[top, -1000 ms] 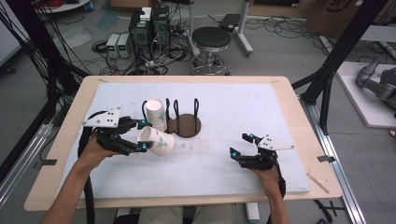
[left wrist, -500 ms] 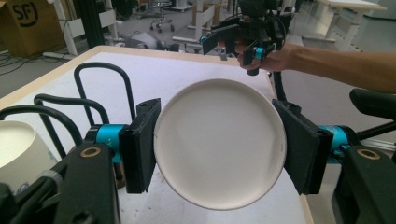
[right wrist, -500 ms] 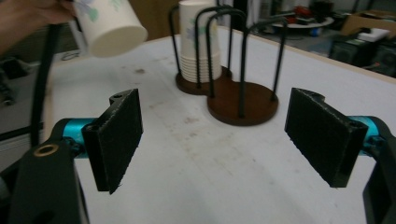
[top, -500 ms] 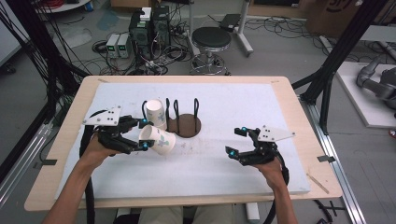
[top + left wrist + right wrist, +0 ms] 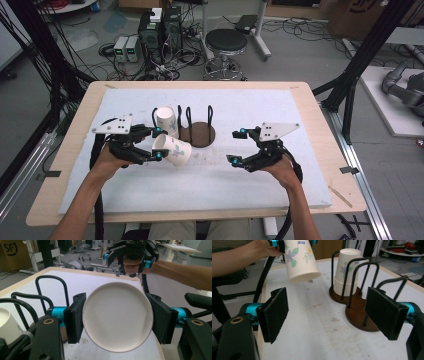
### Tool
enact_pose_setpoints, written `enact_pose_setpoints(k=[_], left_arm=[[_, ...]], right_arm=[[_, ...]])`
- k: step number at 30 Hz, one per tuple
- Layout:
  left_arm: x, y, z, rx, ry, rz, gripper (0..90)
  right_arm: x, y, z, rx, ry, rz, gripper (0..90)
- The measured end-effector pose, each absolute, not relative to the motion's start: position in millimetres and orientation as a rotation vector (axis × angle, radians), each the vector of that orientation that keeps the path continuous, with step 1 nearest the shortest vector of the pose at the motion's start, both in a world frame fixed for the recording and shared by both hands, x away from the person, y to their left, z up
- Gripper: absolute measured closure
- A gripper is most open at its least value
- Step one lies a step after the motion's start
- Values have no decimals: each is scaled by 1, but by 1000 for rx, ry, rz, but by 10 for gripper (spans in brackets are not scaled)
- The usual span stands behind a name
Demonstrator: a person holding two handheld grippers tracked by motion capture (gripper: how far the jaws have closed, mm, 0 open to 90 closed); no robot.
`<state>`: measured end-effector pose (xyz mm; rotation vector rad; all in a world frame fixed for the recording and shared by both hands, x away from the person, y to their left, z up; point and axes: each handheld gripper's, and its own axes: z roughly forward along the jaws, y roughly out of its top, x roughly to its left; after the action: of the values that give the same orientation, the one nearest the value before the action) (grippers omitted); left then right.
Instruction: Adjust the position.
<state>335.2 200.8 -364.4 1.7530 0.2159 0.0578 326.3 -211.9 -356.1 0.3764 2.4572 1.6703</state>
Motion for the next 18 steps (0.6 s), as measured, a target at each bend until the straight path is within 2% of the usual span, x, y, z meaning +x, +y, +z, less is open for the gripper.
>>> enact_pose_setpoints(k=[10,12,18], left_arm=[[333,190,-365,1756,207,43,361],[332,187,-365,1759,199,43,361],[329,181,-364,1760,192,36,361]], right_arm=[[338,-189,-349,312,2530,1699,206],[339,-183,-348,280,2546,1700,244],[343,-168,-345,257,2574,1710,207]])
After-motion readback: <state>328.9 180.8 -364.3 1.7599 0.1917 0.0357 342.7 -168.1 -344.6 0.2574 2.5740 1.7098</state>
